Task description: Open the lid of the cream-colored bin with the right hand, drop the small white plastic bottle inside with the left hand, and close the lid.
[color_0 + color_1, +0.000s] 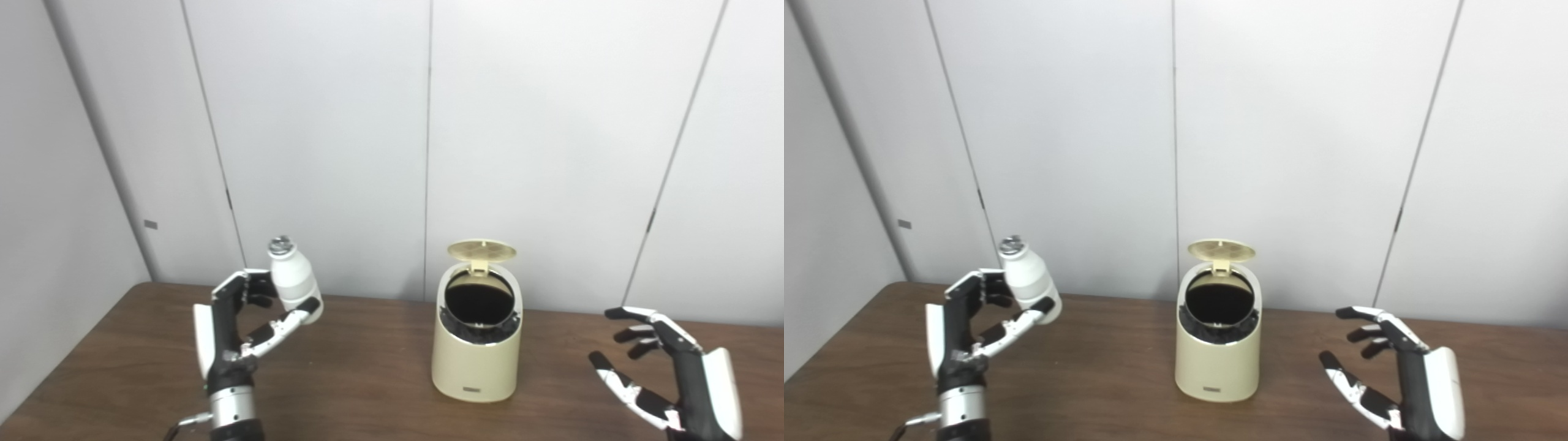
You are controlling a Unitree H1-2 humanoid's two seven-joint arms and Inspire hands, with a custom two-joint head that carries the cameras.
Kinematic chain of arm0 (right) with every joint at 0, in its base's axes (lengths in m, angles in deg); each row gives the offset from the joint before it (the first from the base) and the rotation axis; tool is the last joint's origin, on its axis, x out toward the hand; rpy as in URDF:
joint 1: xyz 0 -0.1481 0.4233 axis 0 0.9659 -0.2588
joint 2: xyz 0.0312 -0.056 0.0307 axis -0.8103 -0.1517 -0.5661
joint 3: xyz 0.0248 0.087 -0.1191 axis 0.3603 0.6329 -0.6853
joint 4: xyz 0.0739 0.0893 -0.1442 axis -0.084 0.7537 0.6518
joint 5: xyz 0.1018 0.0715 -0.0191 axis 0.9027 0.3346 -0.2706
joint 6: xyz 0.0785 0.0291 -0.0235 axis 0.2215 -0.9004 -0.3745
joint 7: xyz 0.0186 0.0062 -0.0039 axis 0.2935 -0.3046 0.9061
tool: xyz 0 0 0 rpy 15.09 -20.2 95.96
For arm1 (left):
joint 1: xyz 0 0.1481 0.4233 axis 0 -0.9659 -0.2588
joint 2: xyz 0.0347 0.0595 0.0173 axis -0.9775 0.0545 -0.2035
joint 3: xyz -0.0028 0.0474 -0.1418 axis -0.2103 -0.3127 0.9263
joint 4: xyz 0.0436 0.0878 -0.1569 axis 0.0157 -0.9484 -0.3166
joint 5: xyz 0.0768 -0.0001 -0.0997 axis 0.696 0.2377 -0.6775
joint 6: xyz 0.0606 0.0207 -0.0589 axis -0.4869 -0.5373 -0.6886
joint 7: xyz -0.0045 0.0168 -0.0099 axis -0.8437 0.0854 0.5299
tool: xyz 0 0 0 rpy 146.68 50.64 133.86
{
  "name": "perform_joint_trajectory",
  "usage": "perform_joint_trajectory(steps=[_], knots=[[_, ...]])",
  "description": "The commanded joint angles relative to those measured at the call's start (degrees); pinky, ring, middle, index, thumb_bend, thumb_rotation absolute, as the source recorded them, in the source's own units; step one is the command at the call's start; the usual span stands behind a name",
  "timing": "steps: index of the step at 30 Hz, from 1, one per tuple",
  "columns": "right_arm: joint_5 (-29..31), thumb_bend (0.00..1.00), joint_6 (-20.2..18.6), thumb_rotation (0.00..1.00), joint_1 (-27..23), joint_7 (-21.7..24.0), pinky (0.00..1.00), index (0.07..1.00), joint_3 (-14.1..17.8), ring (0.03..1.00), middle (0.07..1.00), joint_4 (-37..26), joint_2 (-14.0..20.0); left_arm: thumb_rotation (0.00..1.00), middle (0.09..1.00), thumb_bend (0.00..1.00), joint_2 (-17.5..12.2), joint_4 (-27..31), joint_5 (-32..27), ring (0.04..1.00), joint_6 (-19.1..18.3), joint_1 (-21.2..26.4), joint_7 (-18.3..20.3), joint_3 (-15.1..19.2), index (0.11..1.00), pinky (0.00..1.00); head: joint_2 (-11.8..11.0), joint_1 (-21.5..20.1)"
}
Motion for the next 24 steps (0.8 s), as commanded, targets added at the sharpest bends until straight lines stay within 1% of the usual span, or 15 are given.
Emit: perform_joint_trajectory(steps=[1,3,5,7,10,12,13,15,17,21,22,24], knots=[[-0.87,0.29,2.7,0.0,-1.67,-2.24,0.39,0.644,-0.45,0.533,0.706,-0.28,-0.09,0.0,0.501,0.5,-0.65,2.79,-0.56,0.472,3.25,1.83,1.15,0.06,0.453,0.57,-0.01,-0.68],[-1.61,0.3,2.92,0.02,-1.93,-3.36,0.42,0.645,-0.75,0.567,0.701,0.64,-0.17,0.0,0.508,0.5,-0.52,3.17,-0.84,0.469,4.45,2.08,1.87,-0.1,0.445,0.56,-0.07,-1.36],[-2.27,0.31,2.52,0.08,-2.12,-4.05,0.46,0.654,-1.09,0.61,0.702,1.22,-0.31,0.0,0.509,0.5,-0.38,3.26,-1.4,0.469,5.84,2.46,2.73,-0.3,0.443,0.57,-0.16,-2.17],[-2.33,0.31,2.52,0.1,-2.3,-4.48,0.46,0.662,-1.35,0.609,0.706,1.66,-0.4,0.0,0.51,0.5,-0.24,3.07,-1.55,0.47,6.96,2.94,3.36,-0.5,0.442,0.57,-0.28,-2.61],[-2.24,0.31,3.5,0.13,-2.6,-5.46,0.46,0.673,-1.74,0.594,0.717,2.55,-0.2,0.0,0.509,0.5,0.35,2.94,-2.16,0.471,7.7,3.69,4.71,-1.14,0.445,0.56,-0.55,-3.19],[-2.29,0.31,3.86,0.14,-2.73,-6.11,0.47,0.675,-1.91,0.6,0.718,2.81,-0.17,0.0,0.508,0.5,0.91,2.51,-2.45,0.472,9.11,4.27,5.31,-1.71,0.448,0.55,-0.66,-3.41],[-2.26,0.31,3.95,0.14,-2.79,-6.31,0.47,0.674,-1.97,0.599,0.716,2.9,-0.18,0.0,0.505,0.51,1.17,2.05,-2.71,0.562,10.39,4.63,5.53,-2.04,0.451,0.55,-0.78,-3.57],[-2.02,0.31,4.04,0.14,-2.87,-6.52,0.46,0.675,-2.05,0.598,0.716,3.06,-0.13,0.0,0.5,0.52,1.64,1.35,-2.83,0.608,12.31,5.24,5.86,-2.68,0.457,0.56,-0.87,-3.66],[-1.61,0.31,4.1,0.14,-2.93,-6.64,0.43,0.68,-1.98,0.577,0.72,3.37,-0.14,0.0,0.484,0.52,1.98,0.81,-2.25,0.63,13.38,5.84,5.87,-3.57,0.478,0.62,-1.01,-3.73],[-0.98,0.31,4.85,0.13,-3.02,-6.89,0.42,0.688,-1.96,0.562,0.725,4.12,0.06,0.0,0.479,0.52,2.2,-0.62,-0.94,0.653,13.65,7.13,4.8,-6.25,0.485,0.66,-1.56,-4.13],[-0.92,0.31,4.89,0.15,-2.97,-6.85,0.41,0.69,-1.97,0.545,0.728,4.12,0.09,0.0,0.479,0.52,2.16,-1.42,-0.49,0.659,13.66,7.63,4.21,-7.21,0.486,0.69,-1.56,-4.13],[-0.78,0.31,5.0,0.18,-2.92,-6.85,0.41,0.69,-1.98,0.546,0.729,4.08,0.11,0.0,0.479,0.52,2.08,-2.89,0.08,0.662,13.67,8.49,3.36,-8.9,0.486,0.72,-1.56,-4.13]])
